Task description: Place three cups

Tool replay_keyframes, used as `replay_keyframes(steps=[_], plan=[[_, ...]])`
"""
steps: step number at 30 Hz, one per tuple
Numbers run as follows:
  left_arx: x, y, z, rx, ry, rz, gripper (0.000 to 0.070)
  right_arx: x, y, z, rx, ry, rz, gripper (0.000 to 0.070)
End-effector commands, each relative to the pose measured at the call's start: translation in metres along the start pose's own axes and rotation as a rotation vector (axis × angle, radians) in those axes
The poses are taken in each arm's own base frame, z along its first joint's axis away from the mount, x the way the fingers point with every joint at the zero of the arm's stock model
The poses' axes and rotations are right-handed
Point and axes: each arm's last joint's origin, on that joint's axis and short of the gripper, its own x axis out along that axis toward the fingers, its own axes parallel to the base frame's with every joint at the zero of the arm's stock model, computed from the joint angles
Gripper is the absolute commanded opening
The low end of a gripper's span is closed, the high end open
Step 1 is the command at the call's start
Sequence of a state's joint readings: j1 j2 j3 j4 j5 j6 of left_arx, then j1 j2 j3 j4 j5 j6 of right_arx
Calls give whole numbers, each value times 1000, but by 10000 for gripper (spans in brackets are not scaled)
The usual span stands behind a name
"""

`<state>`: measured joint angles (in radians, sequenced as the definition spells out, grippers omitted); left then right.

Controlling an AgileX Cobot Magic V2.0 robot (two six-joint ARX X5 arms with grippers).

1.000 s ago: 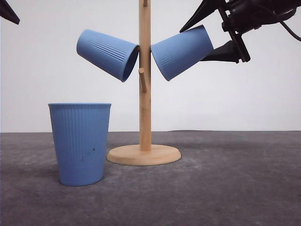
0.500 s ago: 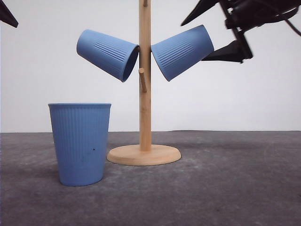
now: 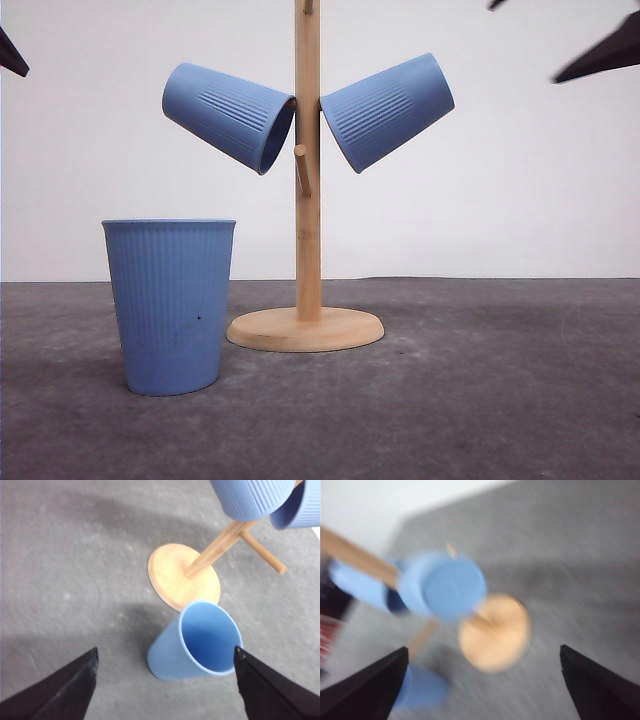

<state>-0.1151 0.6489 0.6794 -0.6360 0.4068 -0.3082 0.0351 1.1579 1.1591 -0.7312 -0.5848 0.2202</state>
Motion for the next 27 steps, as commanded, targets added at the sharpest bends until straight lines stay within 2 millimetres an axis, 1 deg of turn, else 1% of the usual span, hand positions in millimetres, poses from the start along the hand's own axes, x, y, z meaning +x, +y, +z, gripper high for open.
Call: replay_keyframes(steps=[1,4,7,12,16,19,22,27], plan=[[-1,-5,8,-22,17,-13,501,-6,4,-4,-141,25,-58,614],[7,-6,13,-41,89,-2,501,-15,10,-14,-176,20,-115,614],[19,-7,20,-59,168,7,501,-20,11,-26,-196,8,-153,614],[46,-11,31,-67,293,20,500,-21,7,-47,-199,18,-166,614],[71,-16,35,-35,367,72,499,-19,2,-62,-192,29,-167,614],[90,-21,33,-6,420,125,499,-18,0,-68,-190,32,-168,614],[108,-24,29,5,458,158,499,-18,-1,-69,-188,31,-167,614],[135,-28,23,-7,467,167,492,-18,0,-69,-191,26,-166,614]])
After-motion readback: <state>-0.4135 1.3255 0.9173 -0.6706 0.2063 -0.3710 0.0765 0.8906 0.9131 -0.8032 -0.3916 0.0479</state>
